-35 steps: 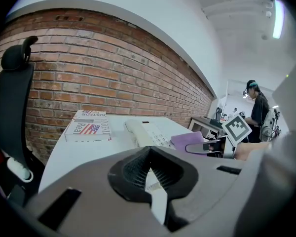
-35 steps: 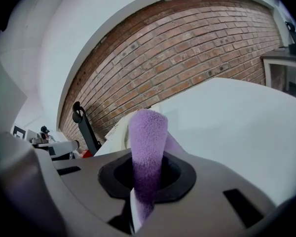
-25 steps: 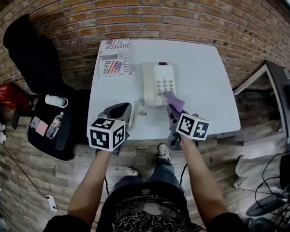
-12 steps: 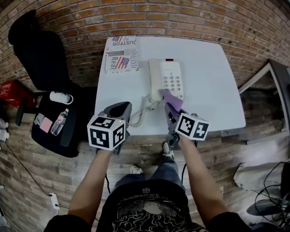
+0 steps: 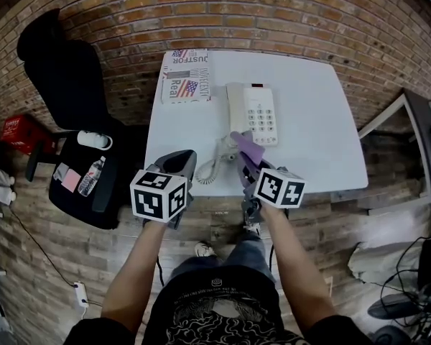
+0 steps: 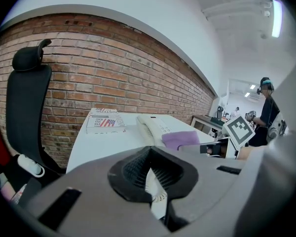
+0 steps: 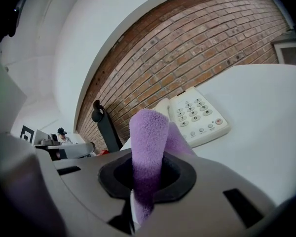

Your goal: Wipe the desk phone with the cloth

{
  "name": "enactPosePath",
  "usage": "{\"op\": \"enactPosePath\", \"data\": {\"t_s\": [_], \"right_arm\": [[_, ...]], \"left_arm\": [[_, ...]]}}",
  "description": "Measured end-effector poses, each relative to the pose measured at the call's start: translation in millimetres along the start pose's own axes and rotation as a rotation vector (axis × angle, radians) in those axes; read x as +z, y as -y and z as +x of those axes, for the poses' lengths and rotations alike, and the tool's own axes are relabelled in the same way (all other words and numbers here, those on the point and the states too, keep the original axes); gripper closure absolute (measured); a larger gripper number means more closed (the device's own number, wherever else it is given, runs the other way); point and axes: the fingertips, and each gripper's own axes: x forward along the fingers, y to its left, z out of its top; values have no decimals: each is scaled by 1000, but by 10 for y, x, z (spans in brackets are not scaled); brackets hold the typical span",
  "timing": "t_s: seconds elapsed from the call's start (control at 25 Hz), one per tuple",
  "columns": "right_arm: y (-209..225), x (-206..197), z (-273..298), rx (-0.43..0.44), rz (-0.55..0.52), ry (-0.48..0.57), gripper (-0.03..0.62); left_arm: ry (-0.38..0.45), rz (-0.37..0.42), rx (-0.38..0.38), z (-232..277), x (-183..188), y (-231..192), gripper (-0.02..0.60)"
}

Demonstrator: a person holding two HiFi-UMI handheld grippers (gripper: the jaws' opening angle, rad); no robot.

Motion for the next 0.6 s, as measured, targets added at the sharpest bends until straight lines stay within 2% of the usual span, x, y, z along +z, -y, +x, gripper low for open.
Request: {"op": "enactPosePath", "data": {"t_s": [0.28,0.6], "right_arm": [[-199,-10,-9,22,-128,-43,549],[-319,522,-55,32,-236,-25,549]], "left_arm": [[0,-8,-8,-18,-5,51,575],[5,-35,-12,14,30,46,575]]}}
